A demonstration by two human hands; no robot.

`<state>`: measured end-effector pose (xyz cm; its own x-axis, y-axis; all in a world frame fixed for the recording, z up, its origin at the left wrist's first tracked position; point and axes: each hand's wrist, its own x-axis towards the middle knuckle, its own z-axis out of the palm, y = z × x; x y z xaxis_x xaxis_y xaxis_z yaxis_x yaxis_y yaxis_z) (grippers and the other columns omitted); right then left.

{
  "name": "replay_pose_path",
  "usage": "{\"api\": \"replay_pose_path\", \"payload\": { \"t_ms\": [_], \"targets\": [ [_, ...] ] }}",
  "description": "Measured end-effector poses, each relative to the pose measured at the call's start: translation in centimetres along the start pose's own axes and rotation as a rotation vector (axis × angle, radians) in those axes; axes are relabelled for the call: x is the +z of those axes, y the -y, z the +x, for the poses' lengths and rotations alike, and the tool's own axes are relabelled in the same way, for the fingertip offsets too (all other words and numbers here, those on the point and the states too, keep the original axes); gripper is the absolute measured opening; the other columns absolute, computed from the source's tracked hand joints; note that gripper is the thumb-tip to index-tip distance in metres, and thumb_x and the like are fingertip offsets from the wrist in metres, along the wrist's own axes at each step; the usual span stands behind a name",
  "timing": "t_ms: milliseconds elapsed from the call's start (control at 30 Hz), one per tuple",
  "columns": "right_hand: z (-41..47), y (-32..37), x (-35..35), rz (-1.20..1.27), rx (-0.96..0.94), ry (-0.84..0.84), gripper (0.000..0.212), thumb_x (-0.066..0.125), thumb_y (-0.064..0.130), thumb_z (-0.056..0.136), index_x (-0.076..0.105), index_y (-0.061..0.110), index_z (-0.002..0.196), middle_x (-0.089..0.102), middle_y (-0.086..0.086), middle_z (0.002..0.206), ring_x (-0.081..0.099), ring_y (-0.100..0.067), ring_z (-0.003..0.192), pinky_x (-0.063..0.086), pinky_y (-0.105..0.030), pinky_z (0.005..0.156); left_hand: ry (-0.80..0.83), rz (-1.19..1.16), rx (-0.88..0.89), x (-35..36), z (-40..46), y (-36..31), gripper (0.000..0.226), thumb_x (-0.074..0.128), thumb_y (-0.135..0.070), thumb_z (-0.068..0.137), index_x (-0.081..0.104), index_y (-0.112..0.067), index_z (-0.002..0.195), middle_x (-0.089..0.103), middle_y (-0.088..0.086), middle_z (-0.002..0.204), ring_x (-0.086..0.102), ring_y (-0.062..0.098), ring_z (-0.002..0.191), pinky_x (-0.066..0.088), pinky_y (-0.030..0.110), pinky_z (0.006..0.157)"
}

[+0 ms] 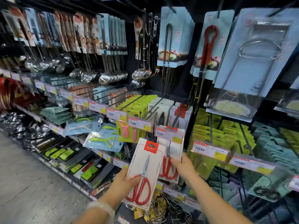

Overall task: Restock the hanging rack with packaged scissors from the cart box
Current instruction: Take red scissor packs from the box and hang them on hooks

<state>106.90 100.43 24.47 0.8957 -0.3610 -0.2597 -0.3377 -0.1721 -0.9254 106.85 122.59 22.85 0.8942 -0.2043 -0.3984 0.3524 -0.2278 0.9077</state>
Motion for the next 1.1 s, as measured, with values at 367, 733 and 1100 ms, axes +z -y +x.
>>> {"api": "replay_pose_path", "payload": {
  "t_ms": [367,733,1100],
  "targets": [
    [-1.4,-2.8,0.5,0.081,0.144,0.31,0.025,0.046,0.038,0.095,0.059,0.02,0.108,0.072,-0.001,0.098,0.069,-0.021,0.093,0.056,-0.037,0.088,0.039,0.023,0.037,4.0,2.6,-0.6,0.012,0.064,-0.006,0.088,0.06,-0.017,0.088,0.073,0.002,0.077,0.07,0.017,0.07,0.056,0.028,0.063],
    [0.3,-1.4,-1.5,-0.173,-0.256,0.063,0.028,0.053,0.009,0.093,0.055,0.015,0.121,0.061,0.006,0.105,0.058,0.002,0.09,0.05,-0.005,0.07,-0.007,0.198,0.237,6.2,5.4,-1.9,0.012,0.067,-0.022,0.086,0.061,-0.022,0.097,0.072,-0.004,0.091,0.07,0.014,0.086,0.058,0.033,0.077],
    [0.7,-0.7,-0.8,-0.131,-0.171,-0.027,0.035,0.05,0.006,0.094,0.051,0.018,0.127,0.058,0.009,0.106,0.054,0.007,0.083,0.047,-0.006,0.064,0.118,0.204,0.276,5.7,7.2,-3.2,0.008,0.066,-0.018,0.087,0.064,-0.022,0.093,0.073,0.002,0.09,0.07,0.017,0.086,0.057,0.03,0.076]
  ]
}}
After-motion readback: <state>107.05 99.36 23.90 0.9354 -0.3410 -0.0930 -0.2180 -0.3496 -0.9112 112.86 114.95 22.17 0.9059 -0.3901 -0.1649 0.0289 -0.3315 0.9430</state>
